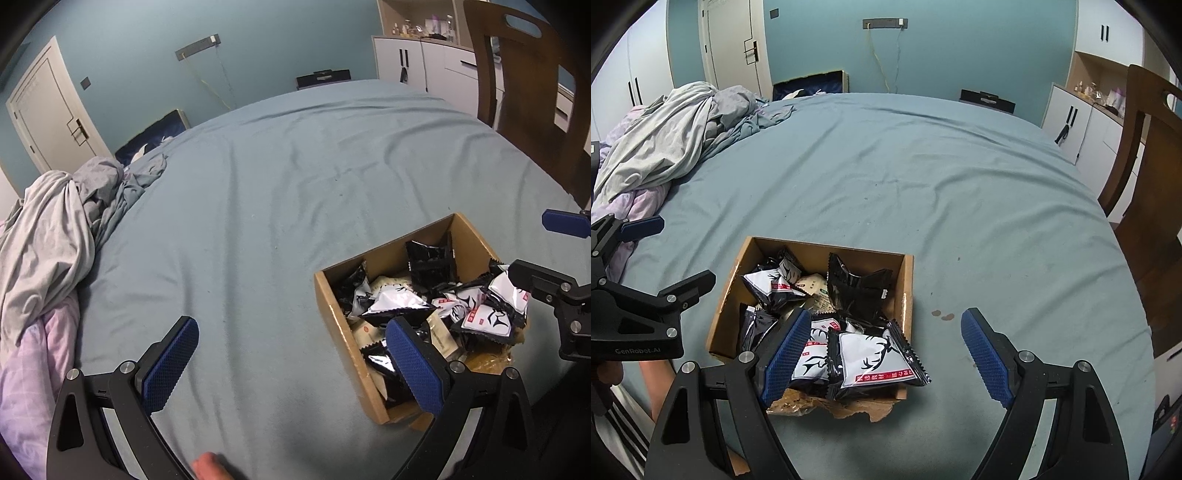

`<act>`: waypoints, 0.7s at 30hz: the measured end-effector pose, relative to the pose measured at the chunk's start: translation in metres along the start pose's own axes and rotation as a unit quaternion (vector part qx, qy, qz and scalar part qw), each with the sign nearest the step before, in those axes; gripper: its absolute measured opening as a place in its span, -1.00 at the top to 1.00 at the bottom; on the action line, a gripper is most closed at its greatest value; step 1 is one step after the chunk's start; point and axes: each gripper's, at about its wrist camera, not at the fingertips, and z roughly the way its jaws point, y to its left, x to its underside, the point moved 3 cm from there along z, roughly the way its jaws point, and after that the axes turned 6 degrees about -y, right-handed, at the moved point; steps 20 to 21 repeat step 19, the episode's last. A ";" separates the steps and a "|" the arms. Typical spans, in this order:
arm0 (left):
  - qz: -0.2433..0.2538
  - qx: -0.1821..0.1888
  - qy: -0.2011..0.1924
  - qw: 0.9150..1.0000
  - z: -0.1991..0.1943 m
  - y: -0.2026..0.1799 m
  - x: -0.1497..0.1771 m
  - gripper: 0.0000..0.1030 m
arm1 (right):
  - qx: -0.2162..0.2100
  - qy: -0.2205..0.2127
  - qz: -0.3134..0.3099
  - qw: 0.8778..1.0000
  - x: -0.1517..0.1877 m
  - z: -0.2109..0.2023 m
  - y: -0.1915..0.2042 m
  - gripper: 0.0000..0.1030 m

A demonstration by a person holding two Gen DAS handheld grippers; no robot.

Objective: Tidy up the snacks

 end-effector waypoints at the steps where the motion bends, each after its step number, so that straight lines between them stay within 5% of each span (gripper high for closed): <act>1: 0.001 -0.002 -0.001 1.000 0.000 -0.001 0.000 -1.00 | 0.000 0.000 -0.001 1.000 0.000 0.000 0.001 -0.61; 21: 0.003 0.004 -0.004 1.000 -0.003 -0.003 0.000 -1.00 | 0.006 0.005 -0.016 1.000 0.002 0.002 0.009 -0.62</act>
